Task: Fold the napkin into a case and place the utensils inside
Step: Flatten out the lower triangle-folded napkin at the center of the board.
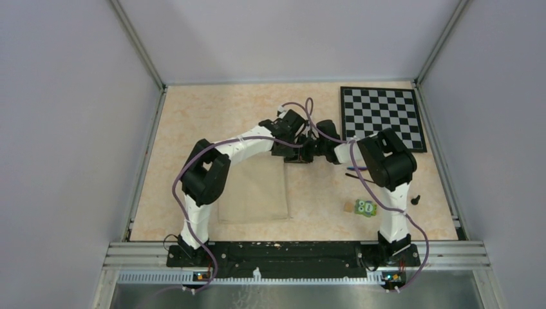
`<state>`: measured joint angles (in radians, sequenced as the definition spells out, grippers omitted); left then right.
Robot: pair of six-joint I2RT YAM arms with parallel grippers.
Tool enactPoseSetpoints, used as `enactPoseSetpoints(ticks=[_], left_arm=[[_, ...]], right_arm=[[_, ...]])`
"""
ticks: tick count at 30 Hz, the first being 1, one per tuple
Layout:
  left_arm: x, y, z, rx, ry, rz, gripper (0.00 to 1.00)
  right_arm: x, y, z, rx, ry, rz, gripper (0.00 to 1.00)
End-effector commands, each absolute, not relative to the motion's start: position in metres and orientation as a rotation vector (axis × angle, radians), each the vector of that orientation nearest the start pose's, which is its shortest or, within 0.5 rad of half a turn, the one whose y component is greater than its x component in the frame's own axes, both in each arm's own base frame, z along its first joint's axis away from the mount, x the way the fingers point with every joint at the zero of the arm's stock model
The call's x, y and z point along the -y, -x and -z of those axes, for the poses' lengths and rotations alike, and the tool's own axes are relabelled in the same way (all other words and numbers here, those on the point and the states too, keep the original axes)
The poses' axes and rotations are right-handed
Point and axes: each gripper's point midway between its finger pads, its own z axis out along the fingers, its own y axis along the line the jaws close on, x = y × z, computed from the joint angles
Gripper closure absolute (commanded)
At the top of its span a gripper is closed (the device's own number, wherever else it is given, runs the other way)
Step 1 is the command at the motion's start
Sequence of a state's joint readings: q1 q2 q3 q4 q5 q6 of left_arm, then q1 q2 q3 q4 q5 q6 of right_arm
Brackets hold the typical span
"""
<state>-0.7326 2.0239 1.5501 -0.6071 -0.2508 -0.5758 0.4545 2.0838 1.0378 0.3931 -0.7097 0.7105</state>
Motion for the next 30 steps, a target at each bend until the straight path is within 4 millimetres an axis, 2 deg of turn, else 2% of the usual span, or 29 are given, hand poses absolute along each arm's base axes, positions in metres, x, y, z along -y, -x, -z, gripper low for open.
enactPoseSetpoints(ticks=[1, 3, 5, 7, 10, 12, 14, 16, 18, 20, 23, 27, 30], left_arm=[[0.295, -0.359, -0.111, -2.546, -0.109, 0.258, 0.52], [0.281, -0.352, -0.127, -2.537, -0.089, 0.331, 0.45], [0.260, -0.346, -0.136, -2.534, -0.052, 0.419, 0.43], [0.225, -0.348, -0.133, -2.535, 0.040, 0.534, 0.44], [0.181, -0.344, -0.124, -2.528, 0.167, 0.681, 0.52], [0.156, -0.343, -0.115, -2.526, 0.227, 0.692, 0.57], [0.136, -0.345, -0.106, -2.541, 0.270, 0.672, 0.62], [0.121, -0.346, -0.096, -2.564, 0.319, 0.673, 0.66], [0.109, -0.349, -0.085, -2.576, 0.366, 0.656, 0.67], [0.102, -0.355, -0.076, -2.574, 0.410, 0.634, 0.69], [0.093, -0.360, -0.060, -2.581, 0.458, 0.570, 0.72], [0.075, -0.362, -0.032, -2.597, 0.528, 0.436, 0.73], [0.074, -0.364, -0.024, -2.614, 0.525, 0.399, 0.77]], right_arm=[[-0.298, -0.348, -0.020, -2.494, 0.089, -1.232, 0.79], [-0.291, -0.340, -0.030, -2.502, 0.104, -1.205, 0.73], [-0.290, -0.327, -0.042, -2.490, 0.127, -1.222, 0.70], [-0.289, -0.311, -0.050, -2.492, 0.153, -1.211, 0.66], [-0.297, -0.282, -0.065, -2.496, 0.241, -1.202, 0.64], [-0.311, -0.263, -0.075, -2.492, 0.320, -1.211, 0.63], [-0.333, -0.240, -0.087, -2.474, 0.414, -1.273, 0.65], [-0.359, -0.211, -0.092, -2.468, 0.512, -1.372, 0.74], [-0.377, -0.191, -0.089, -2.468, 0.572, -1.462, 0.86], [-0.383, -0.177, -0.075, -2.490, 0.568, -1.516, 0.91], [-0.374, -0.166, -0.053, -2.530, 0.510, -1.541, 0.95], [-0.355, -0.153, -0.026, -2.586, 0.476, -1.482, 0.97], [-0.344, -0.149, -0.014, -2.628, 0.459, -1.409, 0.98]])
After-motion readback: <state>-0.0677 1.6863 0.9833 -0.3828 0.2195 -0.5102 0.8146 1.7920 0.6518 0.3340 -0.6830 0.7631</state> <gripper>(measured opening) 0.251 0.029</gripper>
